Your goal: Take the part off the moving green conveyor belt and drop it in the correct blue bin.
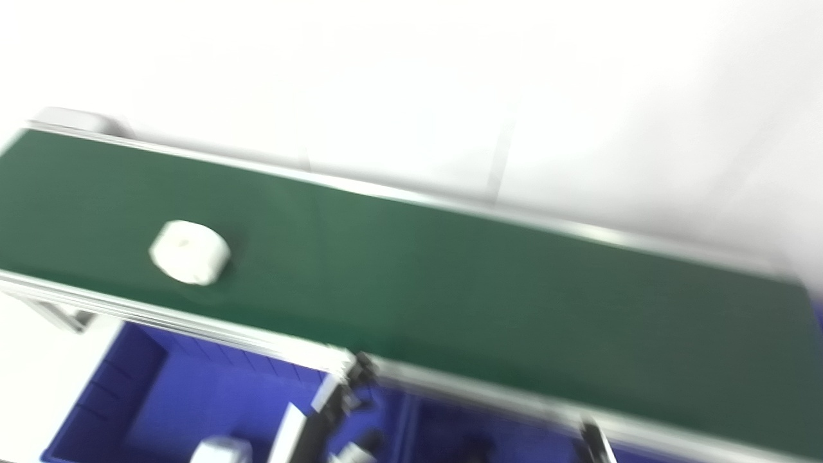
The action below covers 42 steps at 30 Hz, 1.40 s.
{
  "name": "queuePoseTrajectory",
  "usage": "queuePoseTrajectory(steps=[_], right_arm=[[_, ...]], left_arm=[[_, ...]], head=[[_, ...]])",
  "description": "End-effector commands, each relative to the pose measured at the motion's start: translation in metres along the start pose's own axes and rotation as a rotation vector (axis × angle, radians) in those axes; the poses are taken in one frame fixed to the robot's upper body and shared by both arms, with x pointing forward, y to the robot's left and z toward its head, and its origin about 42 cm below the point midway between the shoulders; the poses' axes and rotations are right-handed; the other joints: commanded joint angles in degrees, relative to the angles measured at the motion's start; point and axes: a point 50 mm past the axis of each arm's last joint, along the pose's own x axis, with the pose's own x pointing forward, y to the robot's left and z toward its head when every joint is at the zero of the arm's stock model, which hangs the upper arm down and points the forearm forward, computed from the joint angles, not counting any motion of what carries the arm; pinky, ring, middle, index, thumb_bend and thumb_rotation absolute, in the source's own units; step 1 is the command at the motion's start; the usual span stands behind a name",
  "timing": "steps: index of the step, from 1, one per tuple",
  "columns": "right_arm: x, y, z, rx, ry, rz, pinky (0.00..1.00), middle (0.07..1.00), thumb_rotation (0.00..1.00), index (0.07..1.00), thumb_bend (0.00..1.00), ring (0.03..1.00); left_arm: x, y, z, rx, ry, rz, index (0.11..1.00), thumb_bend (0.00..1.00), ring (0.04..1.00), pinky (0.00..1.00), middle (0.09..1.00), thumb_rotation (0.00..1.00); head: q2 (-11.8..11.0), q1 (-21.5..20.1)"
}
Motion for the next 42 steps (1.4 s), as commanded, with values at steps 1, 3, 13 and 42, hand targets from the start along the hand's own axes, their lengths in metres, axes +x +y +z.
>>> queuePoseTrajectory(steps=[1,3,13,42], right_arm=[[-0.001,-0.01,0.005,-0.007,-0.06,-0.005,0.97,1.0,1.0,1.0,0.93,0.997],[-0.001,-0.015,0.003,-0.003,-0.051,-0.012,0.99,1.0,1.0,1.0,0.95,1.0],[0.003,-0.028,-0.004,0.002,-0.108,0.002,1.0,1.0,1.0,1.0,0.86,1.0],[0.015,-0.024,0.009,0.011,-0.089,-0.012,1.0,1.0,1.0,1.0,0.94,1.0]], left_arm=[[0.005,-0.007,0.008,-0.001,-0.072,0.026,0.873,0.63,0.832,0.66,0.869,0.81],[0.007,-0.013,0.007,-0.005,-0.069,0.024,0.858,0.64,0.819,0.64,0.856,0.81],[0.011,-0.025,0.008,-0.034,-0.058,0.028,0.819,0.65,0.797,0.58,0.832,0.81],[0.172,0.159,0.125,1.126,-0.44,-0.242,0.757,0.98,0.756,0.71,0.797,0.22]], head=[[-0.45,2.31],[-0.89,4.23],[-0.11,5.97],[3.8,5.04]])
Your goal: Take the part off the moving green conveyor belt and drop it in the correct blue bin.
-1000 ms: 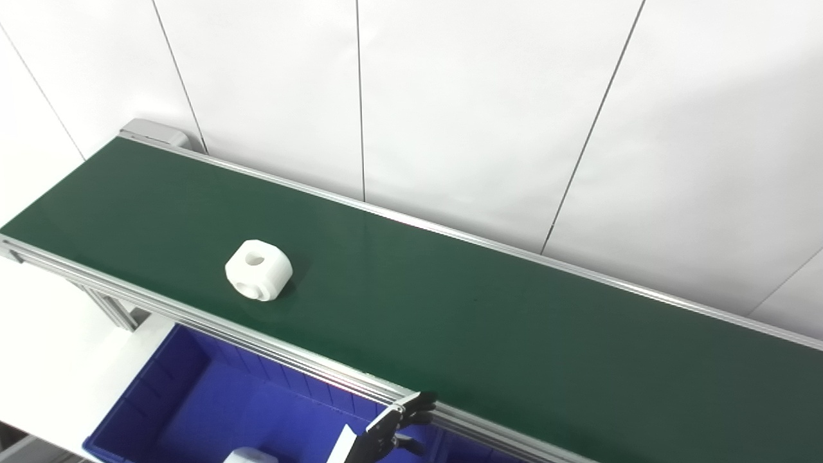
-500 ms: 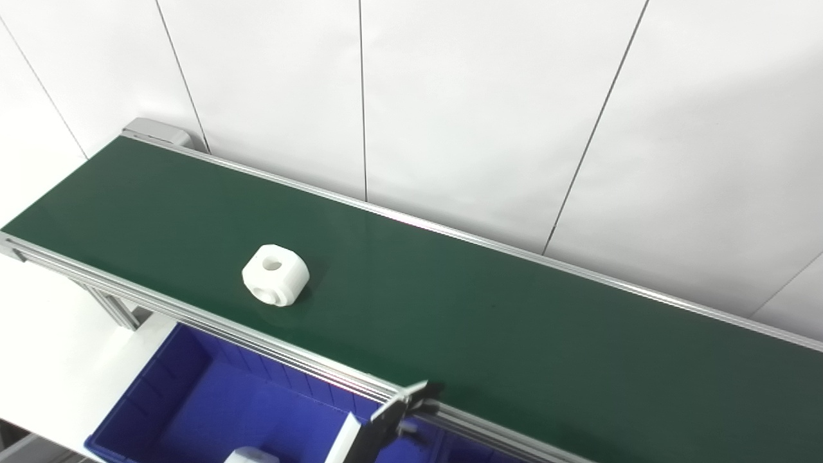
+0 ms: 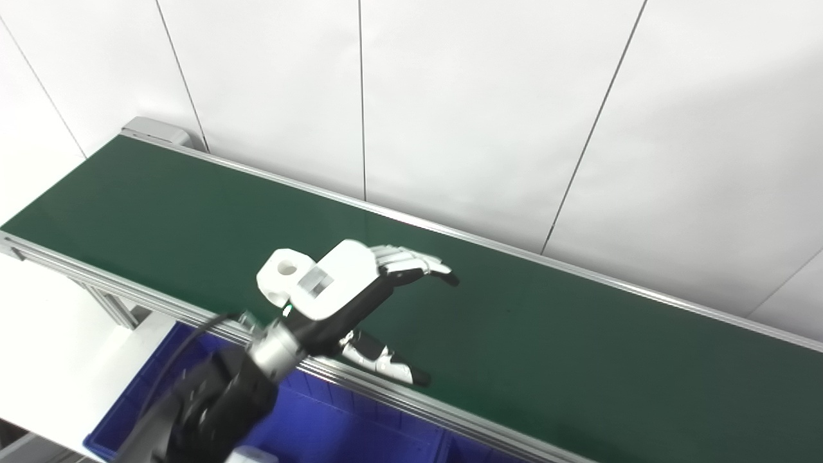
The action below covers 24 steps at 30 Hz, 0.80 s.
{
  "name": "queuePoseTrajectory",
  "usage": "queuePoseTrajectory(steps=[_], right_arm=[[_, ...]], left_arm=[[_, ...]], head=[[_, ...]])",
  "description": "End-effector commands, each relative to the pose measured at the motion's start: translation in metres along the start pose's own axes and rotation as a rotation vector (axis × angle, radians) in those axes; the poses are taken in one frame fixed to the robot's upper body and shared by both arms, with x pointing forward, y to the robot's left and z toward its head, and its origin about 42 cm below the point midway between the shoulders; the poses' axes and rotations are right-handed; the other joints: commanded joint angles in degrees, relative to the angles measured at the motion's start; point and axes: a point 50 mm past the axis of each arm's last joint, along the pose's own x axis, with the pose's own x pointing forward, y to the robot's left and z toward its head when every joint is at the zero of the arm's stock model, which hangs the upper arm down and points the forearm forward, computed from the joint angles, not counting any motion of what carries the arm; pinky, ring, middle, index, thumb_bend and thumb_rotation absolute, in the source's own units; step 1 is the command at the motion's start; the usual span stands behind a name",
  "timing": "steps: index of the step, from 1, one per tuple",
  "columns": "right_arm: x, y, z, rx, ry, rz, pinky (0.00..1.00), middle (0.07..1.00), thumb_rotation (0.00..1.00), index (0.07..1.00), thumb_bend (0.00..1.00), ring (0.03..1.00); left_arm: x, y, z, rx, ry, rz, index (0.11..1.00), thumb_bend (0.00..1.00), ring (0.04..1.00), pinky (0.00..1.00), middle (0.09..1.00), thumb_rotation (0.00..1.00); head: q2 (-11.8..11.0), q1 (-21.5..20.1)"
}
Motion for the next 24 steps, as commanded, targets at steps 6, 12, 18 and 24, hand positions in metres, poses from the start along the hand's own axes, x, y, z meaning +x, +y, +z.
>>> queuePoseTrajectory(steps=[6,12,18,24], right_arm=[[0.003,-0.002,0.01,-0.017,-0.035,0.0,1.0,1.0,1.0,1.0,0.95,1.0],[0.002,-0.001,0.011,-0.006,-0.038,0.01,1.0,1.0,1.0,1.0,0.9,1.0],[0.001,0.0,0.013,0.005,-0.033,0.014,1.0,1.0,1.0,1.0,0.88,1.0],[0.001,0.001,0.015,0.015,-0.032,0.029,1.0,1.0,1.0,1.0,0.86,1.0]], left_arm=[[0.019,0.028,-0.067,0.213,0.12,-0.104,0.77,1.0,0.79,0.77,0.81,0.2],[0.022,0.024,-0.103,0.255,0.195,-0.168,0.774,1.0,0.81,0.77,0.82,0.29],[0.014,0.009,-0.127,0.254,0.259,-0.222,0.777,1.0,0.819,0.77,0.826,0.29],[0.0,-0.005,-0.133,0.246,0.312,-0.278,0.797,1.0,0.84,0.81,0.844,0.33]], head=[[0.47,0.01],[0.99,0.06],[1.51,0.05],[1.88,-0.08]])
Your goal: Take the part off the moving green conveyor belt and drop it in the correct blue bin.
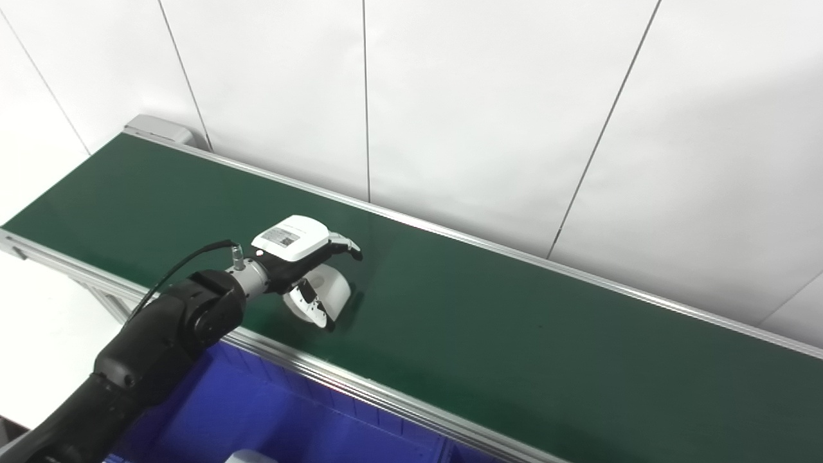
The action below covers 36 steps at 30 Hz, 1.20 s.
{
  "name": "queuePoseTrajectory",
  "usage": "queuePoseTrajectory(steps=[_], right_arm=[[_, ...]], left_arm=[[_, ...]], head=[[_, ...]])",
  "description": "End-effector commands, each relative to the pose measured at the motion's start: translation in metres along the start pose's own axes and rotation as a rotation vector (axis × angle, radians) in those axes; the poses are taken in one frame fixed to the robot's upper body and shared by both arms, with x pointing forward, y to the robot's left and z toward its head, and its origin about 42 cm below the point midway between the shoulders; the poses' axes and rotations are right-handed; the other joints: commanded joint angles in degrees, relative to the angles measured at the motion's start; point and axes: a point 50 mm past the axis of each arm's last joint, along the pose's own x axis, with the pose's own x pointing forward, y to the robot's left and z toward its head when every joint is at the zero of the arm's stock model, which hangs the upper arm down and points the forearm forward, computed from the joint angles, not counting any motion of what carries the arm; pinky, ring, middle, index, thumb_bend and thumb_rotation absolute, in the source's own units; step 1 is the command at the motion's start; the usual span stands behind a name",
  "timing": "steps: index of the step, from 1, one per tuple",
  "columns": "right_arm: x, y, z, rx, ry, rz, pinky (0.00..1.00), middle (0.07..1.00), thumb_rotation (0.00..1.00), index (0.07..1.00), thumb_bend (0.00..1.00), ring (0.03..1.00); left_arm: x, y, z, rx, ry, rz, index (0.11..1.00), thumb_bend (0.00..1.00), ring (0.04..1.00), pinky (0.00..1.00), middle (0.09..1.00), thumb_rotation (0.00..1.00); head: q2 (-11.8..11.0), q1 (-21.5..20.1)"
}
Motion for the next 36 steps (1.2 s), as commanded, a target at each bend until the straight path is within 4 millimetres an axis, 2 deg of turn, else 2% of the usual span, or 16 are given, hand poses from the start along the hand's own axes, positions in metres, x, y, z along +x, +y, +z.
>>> queuePoseTrajectory(steps=[1,10,12,14,16,17,18,20,24,31,36], right_arm=[[-0.001,0.001,0.008,0.005,-0.03,0.006,1.0,1.0,1.0,1.0,0.86,1.0],[-0.004,0.0,0.011,0.007,-0.03,0.004,1.0,1.0,1.0,1.0,0.83,1.0],[-0.005,0.0,0.011,0.009,-0.029,0.003,1.0,1.0,1.0,1.0,0.83,1.0],[-0.006,-0.001,0.011,0.01,-0.028,0.002,1.0,1.0,1.0,1.0,0.82,1.0],[-0.006,-0.001,0.011,0.009,-0.028,-0.001,1.0,1.0,1.0,1.0,0.83,1.0],[-0.006,-0.001,0.011,0.01,-0.028,-0.002,1.0,1.0,1.0,1.0,0.83,1.0],[-0.007,0.0,0.012,0.011,-0.028,-0.003,1.0,1.0,1.0,1.0,0.83,1.0],[-0.006,0.001,0.012,0.01,-0.029,0.001,1.0,1.0,1.0,1.0,0.83,1.0],[-0.006,0.003,0.014,0.005,-0.028,0.002,1.0,1.0,1.0,1.0,0.84,1.0],[-0.004,0.006,0.014,0.007,-0.03,0.0,1.0,1.0,1.0,1.0,0.85,1.0],[-0.005,0.007,0.016,0.012,-0.025,-0.003,1.0,1.0,1.0,1.0,0.86,1.0]], left_arm=[[-0.005,0.012,-0.008,0.036,0.01,0.04,0.799,1.0,0.841,0.81,0.844,0.33],[-0.008,0.0,-0.014,0.028,0.019,-0.042,0.795,1.0,0.828,0.78,0.839,0.37],[-0.006,-0.002,-0.012,0.008,0.013,-0.036,0.782,1.0,0.822,0.79,0.823,0.35],[-0.003,-0.007,-0.009,-0.048,-0.004,0.005,0.725,0.99,0.751,0.72,0.755,0.27],[0.0,-0.015,-0.006,-0.13,-0.028,0.063,0.643,0.91,0.635,0.6,0.653,0.16],[0.001,-0.019,-0.004,-0.164,-0.042,0.088,0.569,0.72,0.593,0.56,0.614,0.11],[0.002,-0.021,-0.003,-0.184,-0.051,0.104,0.515,0.58,0.542,0.51,0.568,0.07],[0.003,-0.028,0.006,-0.3,-0.062,0.167,0.495,0.54,0.488,0.44,0.522,0.03],[0.005,-0.033,0.018,-0.428,-0.07,0.223,0.497,0.52,0.421,0.37,0.47,0.0],[0.002,-0.034,0.025,-0.562,-0.057,0.291,0.489,0.52,0.464,0.42,0.482,0.0],[-0.003,-0.029,0.025,-0.589,-0.073,0.332,0.494,0.52,0.452,0.41,0.475,0.0]], head=[[0.03,-0.08],[0.77,-0.63],[1.01,-0.71],[1.09,-0.62],[1.14,-0.53],[1.27,-0.56],[1.27,-0.56],[1.29,-0.62],[1.31,-0.76],[1.35,-1.0],[1.95,-1.27]])
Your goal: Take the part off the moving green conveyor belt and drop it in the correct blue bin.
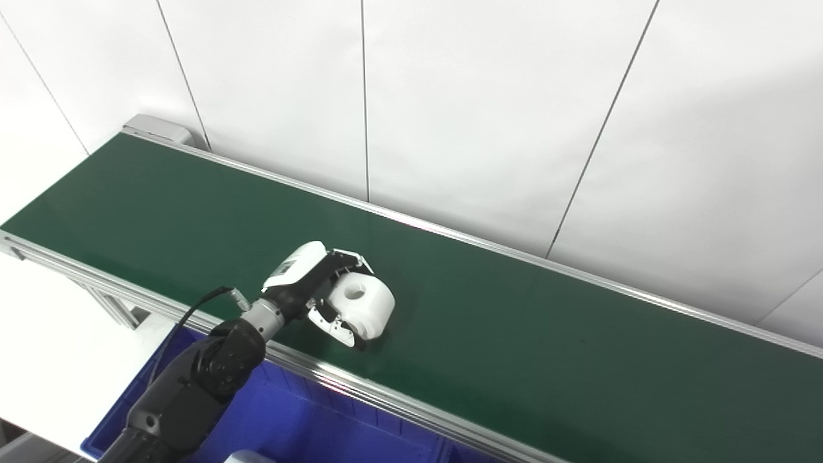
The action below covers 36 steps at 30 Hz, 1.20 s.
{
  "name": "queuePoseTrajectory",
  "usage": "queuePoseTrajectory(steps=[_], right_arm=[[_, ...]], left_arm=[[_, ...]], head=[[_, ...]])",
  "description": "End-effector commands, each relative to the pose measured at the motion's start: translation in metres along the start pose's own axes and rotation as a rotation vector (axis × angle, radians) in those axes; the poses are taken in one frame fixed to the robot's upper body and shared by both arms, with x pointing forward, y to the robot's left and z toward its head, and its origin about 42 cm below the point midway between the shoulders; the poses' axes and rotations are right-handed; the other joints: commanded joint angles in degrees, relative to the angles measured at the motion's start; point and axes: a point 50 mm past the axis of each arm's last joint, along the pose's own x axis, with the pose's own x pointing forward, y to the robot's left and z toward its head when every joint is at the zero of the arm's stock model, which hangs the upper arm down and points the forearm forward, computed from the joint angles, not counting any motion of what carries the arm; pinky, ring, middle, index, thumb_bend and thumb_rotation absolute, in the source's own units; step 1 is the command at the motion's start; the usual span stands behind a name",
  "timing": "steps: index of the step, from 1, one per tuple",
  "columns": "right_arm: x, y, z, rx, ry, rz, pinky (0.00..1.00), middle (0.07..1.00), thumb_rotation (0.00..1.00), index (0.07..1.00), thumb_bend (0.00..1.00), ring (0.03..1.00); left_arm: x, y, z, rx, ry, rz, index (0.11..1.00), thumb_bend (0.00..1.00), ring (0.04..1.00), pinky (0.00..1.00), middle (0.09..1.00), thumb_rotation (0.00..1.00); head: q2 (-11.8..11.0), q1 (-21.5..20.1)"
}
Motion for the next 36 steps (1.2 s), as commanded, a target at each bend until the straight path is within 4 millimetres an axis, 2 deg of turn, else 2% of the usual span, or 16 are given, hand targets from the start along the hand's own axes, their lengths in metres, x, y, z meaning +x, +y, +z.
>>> queuePoseTrajectory(steps=[1,5,6,7,8,9,10,15,20,24,28,32,33,34,35,36], right_arm=[[-0.001,0.003,0.01,0.003,-0.025,-0.004,1.0,1.0,1.0,1.0,0.86,1.0],[-0.001,0.003,0.019,-0.021,-0.027,-0.009,1.0,1.0,1.0,1.0,0.87,0.999],[-0.001,0.003,0.022,-0.023,-0.032,-0.009,1.0,1.0,1.0,1.0,0.87,0.994],[-0.001,0.003,0.025,-0.022,-0.036,-0.008,0.99,1.0,1.0,1.0,0.86,0.989],[0.0,0.002,0.029,-0.024,-0.041,-0.004,0.99,1.0,1.0,1.0,0.85,0.989],[0.0,0.001,0.031,-0.026,-0.044,-0.001,0.98,1.0,1.0,1.0,0.85,0.989],[0.001,0.0,0.035,-0.028,-0.048,0.003,0.98,1.0,1.0,1.0,0.85,0.987],[0.005,-0.012,0.042,-0.034,-0.057,0.003,0.96,0.994,1.0,1.0,0.85,0.971],[0.01,-0.021,0.047,-0.047,-0.046,0.008,0.91,0.97,1.0,0.985,0.87,0.939],[0.014,-0.023,0.048,-0.046,-0.051,0.012,0.88,0.96,1.0,0.969,0.87,0.929],[0.019,-0.022,0.046,-0.038,-0.055,0.015,0.86,0.956,1.0,0.962,0.88,0.922],[0.021,-0.018,0.044,-0.037,-0.055,0.021,0.85,0.952,1.0,0.957,0.89,0.914],[0.021,-0.017,0.044,-0.037,-0.054,0.022,0.85,0.952,1.0,0.956,0.89,0.913],[0.021,-0.016,0.044,-0.035,-0.054,0.023,0.85,0.952,1.0,0.955,0.89,0.912],[0.021,-0.015,0.044,-0.034,-0.053,0.024,0.85,0.953,1.0,0.954,0.9,0.913],[0.02,-0.014,0.045,-0.033,-0.053,0.024,0.85,0.954,1.0,0.955,0.9,0.914]], left_arm=[[0.001,0.019,0.016,0.001,-0.084,0.066,0.494,0.52,0.45,0.41,0.474,0.0],[-0.02,0.044,0.05,0.017,-0.193,0.024,0.487,0.52,0.466,0.42,0.484,0.0],[-0.027,0.051,0.061,0.028,-0.222,0.005,0.483,0.52,0.471,0.42,0.489,0.0],[-0.034,0.056,0.071,0.04,-0.248,-0.017,0.482,0.52,0.46,0.41,0.49,0.0],[-0.041,0.061,0.081,0.053,-0.276,-0.041,0.485,0.52,0.447,0.39,0.486,0.0],[-0.052,0.065,0.09,0.086,-0.309,-0.075,0.485,0.52,0.446,0.39,0.486,0.0],[-0.06,0.067,0.098,0.121,-0.333,-0.106,0.489,0.52,0.439,0.38,0.482,0.0],[-0.101,0.062,0.12,0.264,-0.397,-0.244,0.497,0.52,0.437,0.39,0.47,0.0],[-0.128,0.046,0.115,0.267,-0.349,-0.354,0.495,0.52,0.454,0.43,0.474,0.0],[-0.141,0.022,0.098,0.286,-0.296,-0.418,0.486,0.52,0.474,0.46,0.486,0.0],[-0.14,0.009,0.085,0.322,-0.264,-0.462,0.484,0.52,0.483,0.47,0.49,0.0],[-0.139,0.0,0.082,0.377,-0.218,-0.502,0.488,0.52,0.518,0.49,0.494,0.0],[-0.139,-0.001,0.082,0.398,-0.209,-0.507,0.609,0.69,0.61,0.57,0.623,0.21],[-0.14,-0.002,0.083,0.419,-0.203,-0.504,0.621,0.71,0.619,0.58,0.636,0.24],[-0.14,-0.002,0.084,0.43,-0.199,-0.494,0.679,0.78,0.687,0.65,0.708,0.38],[-0.141,-0.003,0.086,0.436,-0.197,-0.482,0.714,0.82,0.727,0.7,0.75,0.47]], head=[[0.95,-0.29],[5.32,-1.68],[7.79,-2.12],[7.79,-2.12],[9.91,-1.88],[10.18,-1.82],[11.57,-1.26],[14.23,-0.12],[14.89,-0.4],[14.56,-1.37],[13.56,-2.03],[12.72,-3.34],[12.61,-3.68],[12.55,-3.98],[12.51,-4.2],[12.39,-4.5]])
